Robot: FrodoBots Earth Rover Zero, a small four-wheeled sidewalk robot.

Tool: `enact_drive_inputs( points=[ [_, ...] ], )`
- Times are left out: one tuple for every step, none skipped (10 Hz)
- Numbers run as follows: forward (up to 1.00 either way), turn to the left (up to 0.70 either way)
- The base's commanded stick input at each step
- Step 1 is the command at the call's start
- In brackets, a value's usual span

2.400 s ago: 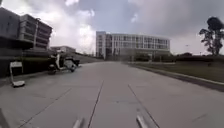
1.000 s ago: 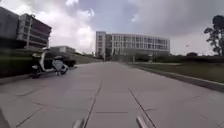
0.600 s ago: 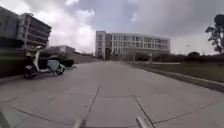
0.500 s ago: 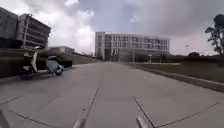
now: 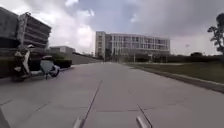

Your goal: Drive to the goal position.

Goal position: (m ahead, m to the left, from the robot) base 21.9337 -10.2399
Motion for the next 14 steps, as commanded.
enact_drive_inputs(
  points=[
    [0.7, -0.2],
    [0.7, 0.0],
    [0.7, 0.0],
    [0.7, 0.0],
    [0.7, 0.0],
    [0.7, 0.0],
    [0.7, 0.0],
    [0.7, 0.0],
    [0.7, 0.0],
    [0.7, 0.0],
    [0.7, 0.0],
    [0.7, 0.0],
    [0.7, 0.0],
    [0.7, 0.0]
  ],
)
